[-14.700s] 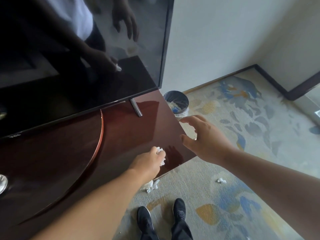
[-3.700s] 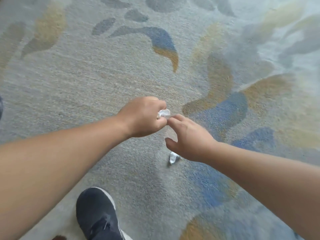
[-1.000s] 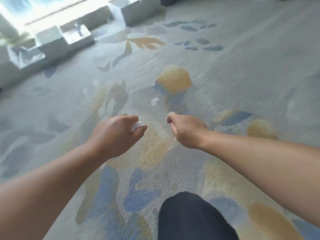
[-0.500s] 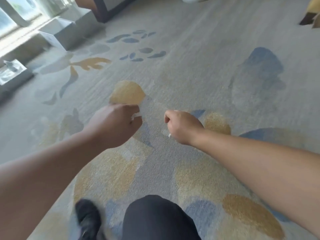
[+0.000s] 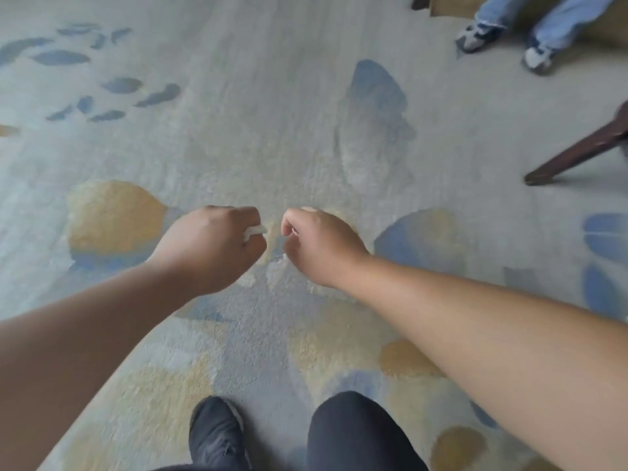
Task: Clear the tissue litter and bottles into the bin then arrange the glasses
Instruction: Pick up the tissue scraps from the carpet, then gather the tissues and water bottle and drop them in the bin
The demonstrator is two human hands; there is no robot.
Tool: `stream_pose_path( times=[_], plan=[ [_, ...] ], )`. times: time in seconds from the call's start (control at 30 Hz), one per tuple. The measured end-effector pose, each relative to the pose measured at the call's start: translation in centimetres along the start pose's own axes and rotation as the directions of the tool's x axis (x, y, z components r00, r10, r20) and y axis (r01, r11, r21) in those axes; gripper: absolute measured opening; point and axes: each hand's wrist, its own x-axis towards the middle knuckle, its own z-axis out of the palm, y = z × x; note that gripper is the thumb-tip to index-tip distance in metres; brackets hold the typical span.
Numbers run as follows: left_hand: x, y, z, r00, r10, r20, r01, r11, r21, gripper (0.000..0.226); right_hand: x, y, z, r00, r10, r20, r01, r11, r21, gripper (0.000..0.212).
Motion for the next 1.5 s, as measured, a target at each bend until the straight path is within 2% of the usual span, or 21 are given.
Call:
stream_pose_path(
  times=[0.1, 0.33, 0.43, 0.6, 0.8, 0.93, 1.13, 1.33, 1.5],
  plan=[
    [1.1, 2.0, -4.9, 0.997, 0.038, 0.067, -0.034, 0.998, -0.058, 0.011, -1.2, -2.7, -5.6, 0.998, 0.067, 0.0, -0.067, 0.998, 0.006, 0.01],
    [6.3, 11.0, -17.6, 0.981, 0.136, 0.142, -0.129, 0.99, -0.053, 0.037, -4.6, -5.5, -21.2, 0.967, 0.248, -0.052, -0.248, 0.969, -0.005, 0.012],
    [10.1, 16.8, -20.1, 0.968, 0.182, 0.176, -0.178, 0.983, -0.038, 0.037, -5.7, -3.5, -27.5, 0.946, 0.305, -0.11, -0.301, 0.952, 0.055, 0.01],
    [16.3, 27.5, -21.6, 0.935, 0.28, 0.22, -0.284, 0.959, -0.014, 0.034, -6.9, 2.0, -36.6, 0.919, 0.381, -0.095, -0.364, 0.918, 0.16, 0.012],
    [22.7, 38.3, -22.1, 0.89, 0.392, 0.23, -0.404, 0.915, 0.005, 0.033, -8.9, 9.1, -44.8, 0.881, 0.435, -0.188, -0.423, 0.9, 0.104, 0.022],
    [26.0, 44.4, -22.1, 0.842, 0.47, 0.265, -0.495, 0.868, 0.032, 0.032, -10.7, 12.9, -48.5, 0.809, 0.546, -0.217, -0.503, 0.834, 0.226, 0.028],
    [30.7, 52.4, -20.8, 0.765, 0.524, 0.375, -0.559, 0.829, -0.017, 0.026, -13.7, 18.1, -53.5, 0.721, 0.624, -0.301, -0.559, 0.781, 0.278, 0.026],
    [35.2, 61.5, -19.1, 0.623, 0.628, 0.467, -0.683, 0.727, -0.066, 0.028, -17.0, 23.9, -57.9, 0.563, 0.75, -0.346, -0.667, 0.66, 0.346, 0.026],
    [37.5, 67.9, -17.0, 0.525, 0.691, 0.497, -0.77, 0.635, -0.069, 0.02, -19.6, 28.5, -60.8, 0.454, 0.795, -0.403, -0.687, 0.6, 0.411, 0.022]
  ],
)
